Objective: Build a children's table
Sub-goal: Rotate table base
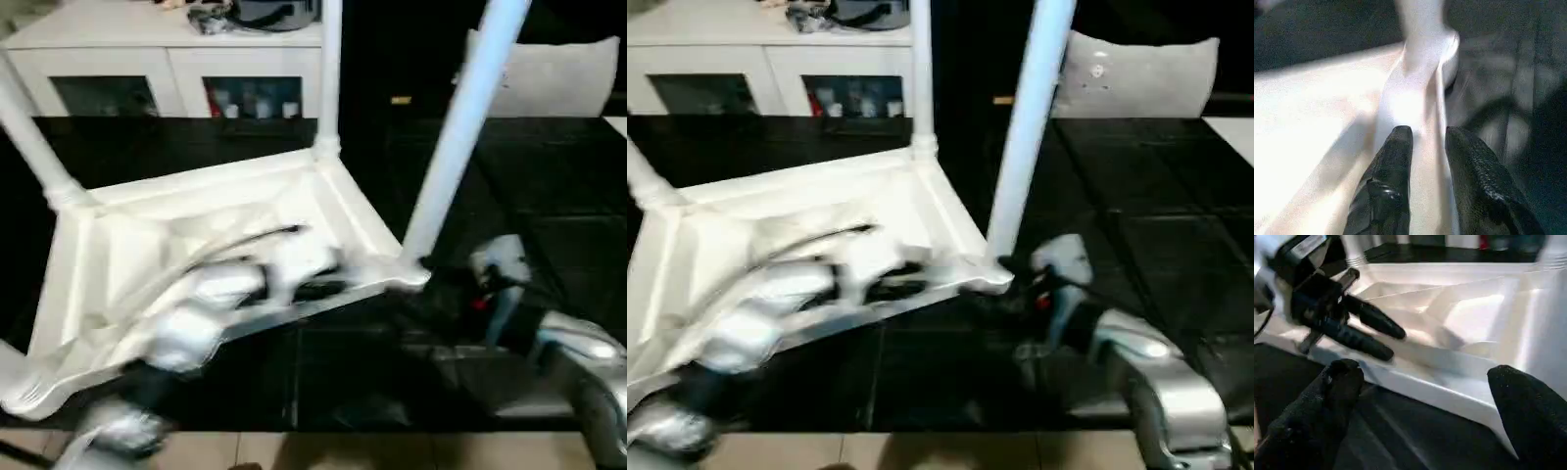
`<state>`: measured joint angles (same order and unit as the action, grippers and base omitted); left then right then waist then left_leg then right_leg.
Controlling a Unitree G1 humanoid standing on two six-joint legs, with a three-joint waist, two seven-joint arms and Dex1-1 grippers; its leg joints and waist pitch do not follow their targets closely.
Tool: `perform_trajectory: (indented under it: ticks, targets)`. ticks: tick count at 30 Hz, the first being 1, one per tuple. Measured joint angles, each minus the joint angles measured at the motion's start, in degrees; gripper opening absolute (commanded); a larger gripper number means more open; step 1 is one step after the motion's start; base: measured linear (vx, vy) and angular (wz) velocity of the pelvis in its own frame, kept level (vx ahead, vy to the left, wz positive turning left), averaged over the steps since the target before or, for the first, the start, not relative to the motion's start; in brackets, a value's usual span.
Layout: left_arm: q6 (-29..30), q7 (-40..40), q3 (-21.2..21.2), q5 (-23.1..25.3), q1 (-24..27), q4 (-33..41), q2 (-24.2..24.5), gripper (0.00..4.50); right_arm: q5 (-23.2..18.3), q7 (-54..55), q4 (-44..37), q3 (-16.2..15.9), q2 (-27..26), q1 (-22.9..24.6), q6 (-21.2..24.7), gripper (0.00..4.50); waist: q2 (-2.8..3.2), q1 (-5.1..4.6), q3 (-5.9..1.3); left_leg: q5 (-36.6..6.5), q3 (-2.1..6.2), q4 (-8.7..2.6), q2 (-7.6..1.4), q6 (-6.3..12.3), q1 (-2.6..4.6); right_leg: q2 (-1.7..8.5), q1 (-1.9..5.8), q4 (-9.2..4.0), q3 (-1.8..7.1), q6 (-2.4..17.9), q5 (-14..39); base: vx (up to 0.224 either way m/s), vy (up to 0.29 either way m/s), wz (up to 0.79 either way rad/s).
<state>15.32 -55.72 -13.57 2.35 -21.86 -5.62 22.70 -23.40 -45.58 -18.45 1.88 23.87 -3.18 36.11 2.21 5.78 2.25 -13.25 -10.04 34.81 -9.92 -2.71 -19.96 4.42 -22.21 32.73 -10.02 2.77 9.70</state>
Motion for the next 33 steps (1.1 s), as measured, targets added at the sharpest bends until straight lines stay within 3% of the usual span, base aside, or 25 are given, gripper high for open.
perform_trajectory:
  ticks: [5, 11, 18, 21, 26, 33]
  targets:
    - [5.2, -2.3, 1.5, -1.6, 5.0, 7.0, 3.9, 1.28, 1.2, 2.3, 1.2, -3.2, -3.3, -4.0, -0.6, 4.50, -0.35, 0.51, 0.08, -0.1, 0.02, 0.06, 0.03, -0.16, 0.01, 0.00, 0.01, -0.03, 0.08, 0.0, 0.0, 0.000, 0.000, 0.00]
    - [16.0, -3.6, 2.1, -4.9, 8.1, 18.1, 8.1, 1.75, 8.0, 12.5, 12.6, -6.7, -10.3, -11.8, -3.0, 4.50, -0.60, 0.39, 0.02, 0.0, 0.00, 0.04, 0.05, -0.33, 0.11, 0.00, 0.01, 0.26, 0.19, 0.1, 0.0, 0.000, 0.000, 0.00]
    - [18.6, -2.0, -0.7, 0.0, 10.1, 19.3, 11.2, 2.20, 11.0, 18.7, 22.0, -8.3, -15.2, -15.8, -5.9, 4.50, -0.64, -0.06, 0.04, 0.0, 0.01, 0.01, 0.06, -0.42, 0.12, 0.00, 0.01, 0.29, 0.23, 0.1, 0.0, 0.000, 0.000, 0.00]
    - [18.5, -0.1, -2.6, 2.2, 10.0, 19.4, 12.7, 2.20, 11.9, 23.5, 26.4, -6.8, -19.2, -18.0, -8.2, 4.50, -0.66, -0.64, 0.05, 0.1, 0.01, 0.01, 0.06, -0.46, 0.14, 0.00, -0.02, 0.34, 0.25, 0.1, 0.0, 0.000, 0.000, 0.00]
    - [15.6, 3.0, -3.8, 5.6, 10.1, 17.8, 12.9, 2.20, 11.6, 29.2, 31.0, -2.8, -21.4, -19.8, -12.0, 4.50, -0.68, -0.51, 0.05, 0.1, 0.01, 0.04, 0.09, -0.49, 0.16, 0.00, 0.01, 0.33, 0.33, 0.1, 0.0, 0.000, 0.000, 0.00]
    - [8.8, 6.1, -4.8, 6.4, 10.2, 16.4, 12.7, 2.20, 7.8, 37.0, 40.8, 7.7, -21.5, -24.5, -18.1, 4.50, -0.75, -0.35, 0.07, 0.1, -0.04, 0.02, 0.25, -0.51, 0.50, -0.01, 0.10, 0.46, 0.78, 0.1, 0.0, 0.000, 0.000, 0.00]
